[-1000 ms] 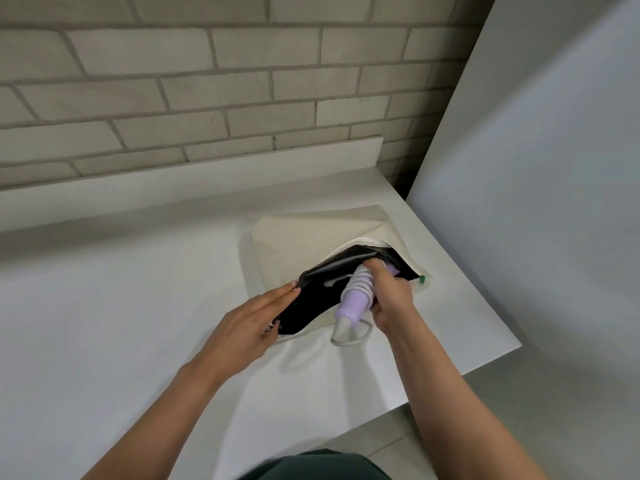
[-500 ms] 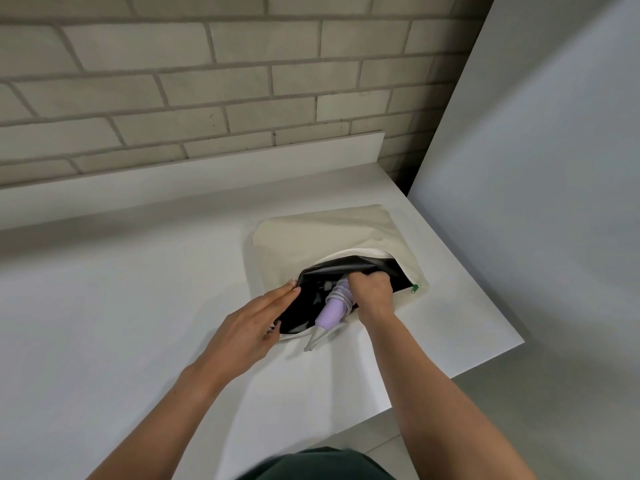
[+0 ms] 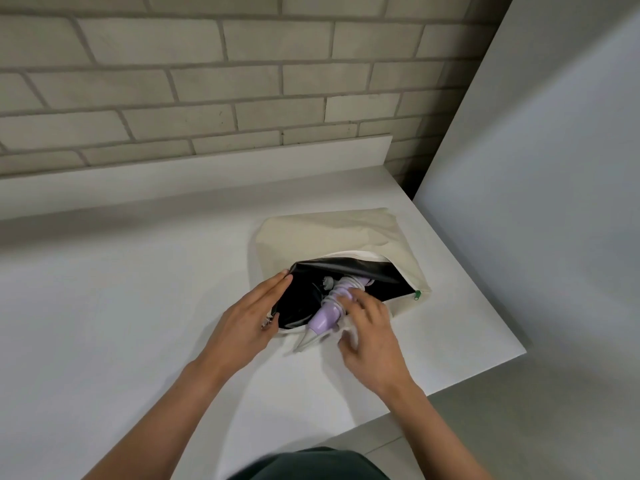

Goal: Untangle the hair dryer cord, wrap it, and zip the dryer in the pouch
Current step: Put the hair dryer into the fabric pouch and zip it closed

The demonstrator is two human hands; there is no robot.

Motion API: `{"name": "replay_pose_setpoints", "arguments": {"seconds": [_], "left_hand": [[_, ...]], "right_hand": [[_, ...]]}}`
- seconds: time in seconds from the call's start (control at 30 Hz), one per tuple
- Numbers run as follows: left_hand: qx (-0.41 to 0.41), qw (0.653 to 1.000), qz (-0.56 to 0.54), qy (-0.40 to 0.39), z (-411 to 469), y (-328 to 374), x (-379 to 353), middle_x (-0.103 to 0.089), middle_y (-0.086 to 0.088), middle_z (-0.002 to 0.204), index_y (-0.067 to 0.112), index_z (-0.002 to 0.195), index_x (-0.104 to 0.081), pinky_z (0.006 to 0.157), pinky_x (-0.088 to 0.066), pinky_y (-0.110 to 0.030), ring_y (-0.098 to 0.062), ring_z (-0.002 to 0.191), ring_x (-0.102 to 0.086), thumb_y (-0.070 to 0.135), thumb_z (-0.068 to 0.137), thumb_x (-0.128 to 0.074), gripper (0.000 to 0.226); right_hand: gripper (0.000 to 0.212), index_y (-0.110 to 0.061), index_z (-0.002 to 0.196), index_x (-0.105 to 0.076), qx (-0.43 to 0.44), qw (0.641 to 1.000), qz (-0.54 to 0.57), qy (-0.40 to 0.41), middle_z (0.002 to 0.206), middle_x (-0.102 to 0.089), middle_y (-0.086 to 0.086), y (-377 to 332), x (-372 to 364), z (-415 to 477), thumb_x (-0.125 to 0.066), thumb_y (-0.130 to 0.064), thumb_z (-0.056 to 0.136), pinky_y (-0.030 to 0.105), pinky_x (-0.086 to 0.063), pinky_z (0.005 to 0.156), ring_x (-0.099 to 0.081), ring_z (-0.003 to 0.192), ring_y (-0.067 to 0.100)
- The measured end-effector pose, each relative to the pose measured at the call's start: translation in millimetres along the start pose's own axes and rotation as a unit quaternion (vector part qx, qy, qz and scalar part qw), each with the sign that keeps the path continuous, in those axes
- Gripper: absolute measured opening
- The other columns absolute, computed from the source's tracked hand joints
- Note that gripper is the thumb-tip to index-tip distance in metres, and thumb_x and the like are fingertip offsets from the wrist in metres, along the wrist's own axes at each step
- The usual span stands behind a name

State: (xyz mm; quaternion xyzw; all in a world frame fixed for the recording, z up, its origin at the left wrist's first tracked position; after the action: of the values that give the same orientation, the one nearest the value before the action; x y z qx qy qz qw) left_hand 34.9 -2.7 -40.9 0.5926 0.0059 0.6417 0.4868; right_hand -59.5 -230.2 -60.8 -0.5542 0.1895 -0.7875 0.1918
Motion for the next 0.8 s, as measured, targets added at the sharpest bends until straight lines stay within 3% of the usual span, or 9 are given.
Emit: {"name": "replay_pose_setpoints", "arguments": {"seconds": [0.07, 0.13, 0.23, 0.37, 0.5, 0.63, 0.7, 0.8], "left_hand": [[-0.008, 1.000, -0.004, 0.001, 1, 3, 0, -0.028, 0.027, 0.163, 0.037, 0.159, -0.032, 0.098, -0.055, -0.026, 0.006, 0.140, -0.043, 0.010, 0.097, -0.063, 0.074], [-0.016, 1.000, -0.008, 0.001, 1, 6, 0, -0.030, 0.025, 0.163, 0.035, 0.158, -0.034, 0.104, -0.050, -0.021, 0.005, 0.141, -0.042, 0.008, 0.097, -0.064, 0.074], [-0.012, 1.000, -0.005, -0.009, -3, 4, -1, -0.030, 0.025, 0.163, 0.034, 0.158, -0.035, 0.107, -0.043, -0.015, 0.006, 0.142, -0.041, 0.005, 0.095, -0.064, 0.075], [0.022, 0.999, 0.000, -0.034, -15, -8, -7, -0.028, 0.027, 0.163, 0.037, 0.159, -0.032, 0.094, -0.050, -0.014, 0.005, 0.132, -0.051, 0.003, 0.094, -0.063, 0.080], [0.035, 0.998, -0.004, -0.047, -20, -7, -15, -0.027, 0.029, 0.162, 0.039, 0.159, -0.031, 0.089, -0.043, -0.005, 0.004, 0.129, -0.053, 0.004, 0.094, -0.063, 0.081], [0.039, 0.999, -0.013, -0.027, -20, 3, -11, -0.026, 0.030, 0.162, 0.038, 0.159, -0.032, 0.094, -0.044, -0.005, 0.015, 0.135, -0.041, 0.002, 0.091, -0.065, 0.083], [0.038, 0.999, -0.034, -0.001, -17, 11, -3, -0.031, 0.026, 0.162, 0.030, 0.157, -0.038, 0.093, -0.040, 0.000, 0.024, 0.133, -0.034, -0.003, 0.088, -0.067, 0.082], [0.027, 0.998, -0.046, 0.026, -13, 24, 7, -0.037, 0.021, 0.161, 0.027, 0.155, -0.043, 0.088, -0.041, 0.001, 0.023, 0.132, -0.037, -0.004, 0.087, -0.068, 0.079]], "right_hand": [[0.059, -0.027, 0.145, -0.052, 0.114, 0.989, -0.082, -0.050, 0.159, -0.041, 0.002, -1, -12, -1, -0.071, -0.020, 0.090, 0.042, -0.030, 0.123, -0.034, 0.149, 0.032], [0.050, -0.032, 0.145, -0.054, 0.156, 0.977, -0.115, -0.083, 0.162, -0.041, 0.003, -1, -24, 3, -0.068, -0.032, 0.097, 0.047, -0.028, 0.124, -0.030, 0.153, 0.033], [0.045, -0.035, 0.140, -0.059, 0.187, 0.967, -0.150, -0.087, 0.154, -0.051, 0.001, 3, -33, 13, -0.069, -0.025, 0.097, 0.051, -0.034, 0.121, -0.035, 0.151, 0.030], [0.046, -0.038, 0.137, -0.059, 0.182, 0.957, -0.216, -0.066, 0.146, -0.059, -0.007, 7, -24, 32, -0.071, -0.035, 0.093, 0.053, -0.044, 0.104, -0.048, 0.141, 0.023], [0.039, -0.040, 0.137, -0.061, 0.221, 0.942, -0.251, -0.034, 0.138, -0.064, -0.010, 8, -14, 46, -0.061, -0.044, 0.098, 0.044, -0.046, 0.085, -0.059, 0.121, 0.022], [0.038, -0.042, 0.134, -0.062, 0.166, 0.953, -0.253, -0.009, 0.120, -0.070, -0.015, -7, -9, 65, -0.049, -0.050, 0.100, 0.039, -0.045, 0.078, -0.063, 0.101, 0.019], [0.031, -0.043, 0.126, -0.066, 0.125, 0.960, -0.250, -0.023, 0.108, -0.073, -0.014, -14, -13, 73, -0.056, -0.051, 0.097, 0.038, -0.050, 0.074, -0.068, 0.091, 0.020], [0.018, -0.034, 0.106, -0.075, 0.081, 0.970, -0.226, -0.041, 0.081, -0.076, -0.004, -28, -21, 85, -0.075, -0.038, 0.089, 0.033, -0.048, 0.056, -0.071, 0.066, 0.028]]}}
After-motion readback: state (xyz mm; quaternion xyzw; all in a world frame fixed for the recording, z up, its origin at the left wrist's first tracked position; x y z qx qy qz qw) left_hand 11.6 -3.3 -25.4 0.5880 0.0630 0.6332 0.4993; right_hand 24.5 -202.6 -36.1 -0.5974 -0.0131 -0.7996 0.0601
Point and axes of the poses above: each hand's wrist, its own z-axis towards the middle knuckle, its own x-axis out of the back of the hand, y = z × x, the point moved 3 cm from there along z, towards the middle knuckle
